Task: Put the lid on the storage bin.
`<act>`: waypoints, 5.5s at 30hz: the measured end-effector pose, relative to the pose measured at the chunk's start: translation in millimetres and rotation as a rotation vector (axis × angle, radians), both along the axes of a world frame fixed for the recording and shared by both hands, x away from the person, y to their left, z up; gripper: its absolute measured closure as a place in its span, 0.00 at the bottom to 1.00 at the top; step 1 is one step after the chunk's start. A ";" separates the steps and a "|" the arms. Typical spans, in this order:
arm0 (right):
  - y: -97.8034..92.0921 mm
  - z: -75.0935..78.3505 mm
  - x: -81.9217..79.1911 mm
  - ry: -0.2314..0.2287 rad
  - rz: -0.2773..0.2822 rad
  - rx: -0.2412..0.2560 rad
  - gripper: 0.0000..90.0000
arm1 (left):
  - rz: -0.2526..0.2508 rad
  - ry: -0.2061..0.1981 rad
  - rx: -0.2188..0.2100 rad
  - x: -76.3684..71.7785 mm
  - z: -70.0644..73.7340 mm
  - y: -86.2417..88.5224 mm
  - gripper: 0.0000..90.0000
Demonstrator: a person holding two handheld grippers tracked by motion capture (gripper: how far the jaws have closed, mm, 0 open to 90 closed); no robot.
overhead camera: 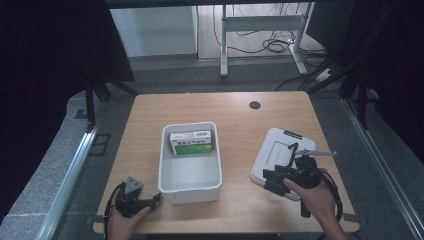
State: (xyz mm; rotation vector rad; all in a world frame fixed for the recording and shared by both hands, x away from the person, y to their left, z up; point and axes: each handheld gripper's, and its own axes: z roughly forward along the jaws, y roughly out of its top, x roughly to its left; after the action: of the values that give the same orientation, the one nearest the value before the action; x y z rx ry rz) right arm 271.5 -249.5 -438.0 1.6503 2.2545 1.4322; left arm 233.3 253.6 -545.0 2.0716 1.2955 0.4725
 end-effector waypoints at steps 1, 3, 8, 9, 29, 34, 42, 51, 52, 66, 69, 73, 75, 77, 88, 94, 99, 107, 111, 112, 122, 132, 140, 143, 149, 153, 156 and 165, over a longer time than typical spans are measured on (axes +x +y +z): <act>-0.3 1.3 0.6 -0.001 -0.001 -0.001 0.39 | 0.000 0.000 0.000 0.0 0.0 0.0 0.14; -0.9 4.5 1.9 0.000 -0.006 -0.005 0.39 | 0.000 0.000 0.000 0.0 0.0 0.0 0.14; -4.0 13.3 7.0 0.002 -0.027 -0.017 0.39 | 0.000 0.000 -0.001 0.0 0.0 0.0 0.14; -4.6 14.6 8.5 -0.001 -0.032 -0.017 0.39 | 0.000 -0.001 -0.001 0.0 -0.1 0.0 0.14; -7.3 31.7 40.5 0.026 -0.078 -0.058 0.39 | 0.001 -0.001 -0.003 0.0 -0.2 -0.1 0.14; -7.4 34.4 48.8 0.040 -0.090 -0.069 0.39 | 0.000 -0.001 0.000 0.0 -0.1 0.0 0.14; -11.9 31.5 61.2 0.076 -0.120 -0.083 0.39 | -0.001 -0.001 0.000 -0.1 -0.1 0.1 0.14; -21.9 29.2 73.0 0.093 -0.178 -0.100 0.40 | -0.001 -0.001 0.000 -0.1 -0.1 0.1 0.14; -21.9 29.2 73.0 0.093 -0.178 -0.100 0.40 | -0.001 -0.001 0.000 -0.1 -0.1 0.1 0.14; -32.4 18.2 90.0 0.143 -0.225 -0.163 0.40 | -0.001 0.000 0.000 -0.1 -0.1 0.1 0.14; -35.3 15.1 92.3 0.149 -0.235 -0.170 0.40 | -0.001 0.000 0.000 -0.1 0.0 0.1 0.14; -40.4 11.7 95.0 0.159 -0.258 -0.179 0.40 | -0.001 0.000 0.000 -0.1 -0.1 0.1 0.14; -43.7 9.6 96.1 0.169 -0.272 -0.185 0.40 | -0.001 0.000 0.000 -0.1 -0.1 0.1 0.14; -46.9 6.9 97.0 0.176 -0.286 -0.189 0.40 | -0.001 0.000 0.000 -0.1 -0.1 0.1 0.14; -63.1 -6.3 98.8 0.221 -0.328 -0.206 0.44 | -0.002 0.000 0.000 -0.1 -0.1 0.2 0.14; -64.9 -11.9 101.9 0.246 -0.334 -0.216 0.47 | -0.001 0.000 0.000 -0.1 -0.1 0.1 0.14; -65.7 -18.8 105.0 0.285 -0.344 -0.224 0.51 | -0.001 0.000 0.000 -0.1 -0.1 0.1 0.14; -66.7 -28.5 107.4 0.357 -0.371 -0.205 0.62 | -0.001 0.000 0.000 -0.1 -0.1 0.1 0.14; -65.9 -29.6 108.2 0.383 -0.379 -0.190 0.67 | -0.001 -0.001 0.001 -0.1 -0.1 0.1 0.14; -65.7 -29.6 108.5 0.392 -0.381 -0.184 0.69 | -0.001 0.000 0.000 -0.1 0.0 0.1 0.14; -63.6 -31.8 111.3 0.477 -0.411 -0.127 0.87 | -0.002 0.000 0.000 -0.1 -0.1 0.2 0.14; -64.8 -32.0 110.9 0.542 -0.483 -0.060 0.92 | -0.001 0.000 0.000 -0.1 0.0 0.1 0.14; -64.1 -21.8 108.7 0.541 -0.490 -0.048 0.93 | -0.002 0.000 0.000 -0.1 -0.1 0.1 0.14; -65.9 -16.6 107.2 0.534 -0.491 -0.040 0.93 | -0.002 0.000 0.000 -0.1 -0.1 0.2 0.14; -68.5 -4.6 103.3 0.510 -0.469 -0.025 0.93 | -0.002 0.000 0.000 -0.1 -0.1 0.1 0.14; -66.5 3.0 100.1 0.495 -0.448 -0.022 0.93 | -0.002 0.000 0.000 -0.1 -0.1 0.1 0.14; -64.0 9.8 98.7 0.488 -0.437 -0.015 0.93 | -0.002 0.000 0.000 -0.1 -0.1 0.1 0.14; -54.4 27.7 95.2 0.450 -0.383 -0.003 0.93 | -0.002 0.000 -0.001 -0.1 -0.1 0.2 0.14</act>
State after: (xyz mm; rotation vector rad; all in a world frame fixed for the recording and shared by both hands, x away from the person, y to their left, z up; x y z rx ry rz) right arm 366.6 -303.9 -410.4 2.4353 1.9387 1.0494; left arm 233.2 253.7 -545.1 2.0720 1.2931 0.4716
